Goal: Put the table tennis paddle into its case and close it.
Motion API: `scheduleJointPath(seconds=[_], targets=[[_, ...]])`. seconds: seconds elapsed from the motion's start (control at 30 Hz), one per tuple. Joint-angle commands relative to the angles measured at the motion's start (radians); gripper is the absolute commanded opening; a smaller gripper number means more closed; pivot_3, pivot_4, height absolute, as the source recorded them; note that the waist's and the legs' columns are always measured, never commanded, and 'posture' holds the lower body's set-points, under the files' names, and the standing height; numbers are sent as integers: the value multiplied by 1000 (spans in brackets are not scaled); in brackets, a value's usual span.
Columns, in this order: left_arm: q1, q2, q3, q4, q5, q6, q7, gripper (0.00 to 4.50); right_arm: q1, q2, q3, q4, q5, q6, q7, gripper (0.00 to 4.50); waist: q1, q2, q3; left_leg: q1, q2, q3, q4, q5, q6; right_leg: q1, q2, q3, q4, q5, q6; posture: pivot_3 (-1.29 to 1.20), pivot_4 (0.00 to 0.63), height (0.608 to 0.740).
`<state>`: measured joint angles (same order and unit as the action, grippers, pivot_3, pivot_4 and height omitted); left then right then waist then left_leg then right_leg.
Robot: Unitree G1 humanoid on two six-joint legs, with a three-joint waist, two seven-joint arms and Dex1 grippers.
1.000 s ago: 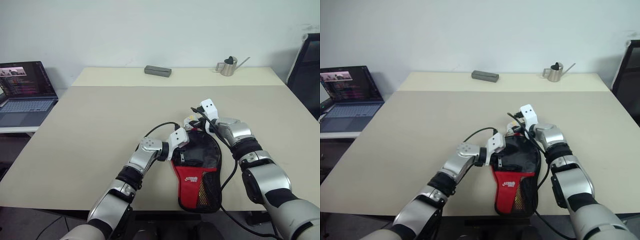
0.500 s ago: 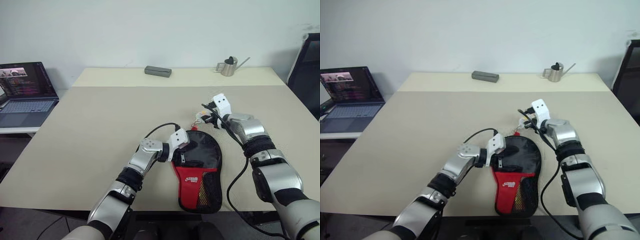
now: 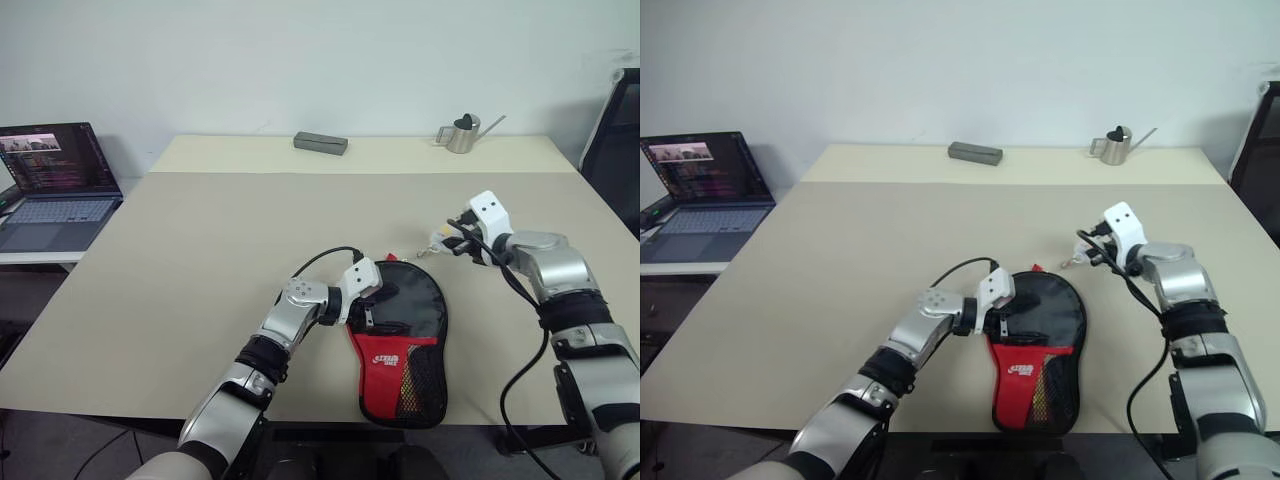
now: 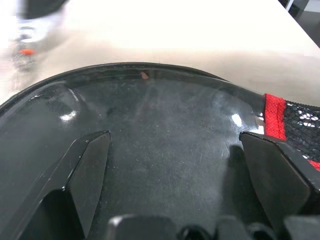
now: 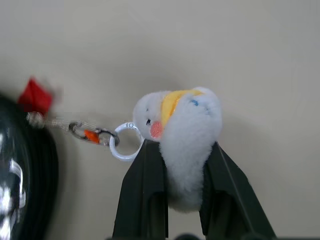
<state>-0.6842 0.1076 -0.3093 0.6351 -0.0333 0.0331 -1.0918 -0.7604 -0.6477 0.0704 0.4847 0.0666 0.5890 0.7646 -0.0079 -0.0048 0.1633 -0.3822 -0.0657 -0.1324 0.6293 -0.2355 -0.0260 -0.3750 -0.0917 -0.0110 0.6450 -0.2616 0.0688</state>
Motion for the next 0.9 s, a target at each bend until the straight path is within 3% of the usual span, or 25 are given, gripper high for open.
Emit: scheduleJointPath(seconds=[0.03,0.3,0.5,0.9], targets=[[46,-7,-39,90,36,31,5,4500,59,-102,-51,-167,30,84,56,353,3,0,0,0,0,0,0,0,0,0,0,0,0,-1,1,0,150,740],[29,-16,-39,113,41,24,16,4500,338,-260,-128,-585,172,300,164,347,13,-1,-1,0,1,0,0,0,0,2,0,-1,-1,-2,3,0,150,740],[19,-21,-39,129,43,15,17,4500,521,-306,-201,-827,280,439,161,337,18,-2,-1,0,1,1,0,0,0,2,0,-2,-1,-2,4,0,150,740],[1,-46,-44,168,52,-3,21,4500,851,-357,-334,-1095,394,534,152,336,31,-6,-3,0,2,2,0,-1,1,2,0,-2,-2,-3,5,0,150,740]])
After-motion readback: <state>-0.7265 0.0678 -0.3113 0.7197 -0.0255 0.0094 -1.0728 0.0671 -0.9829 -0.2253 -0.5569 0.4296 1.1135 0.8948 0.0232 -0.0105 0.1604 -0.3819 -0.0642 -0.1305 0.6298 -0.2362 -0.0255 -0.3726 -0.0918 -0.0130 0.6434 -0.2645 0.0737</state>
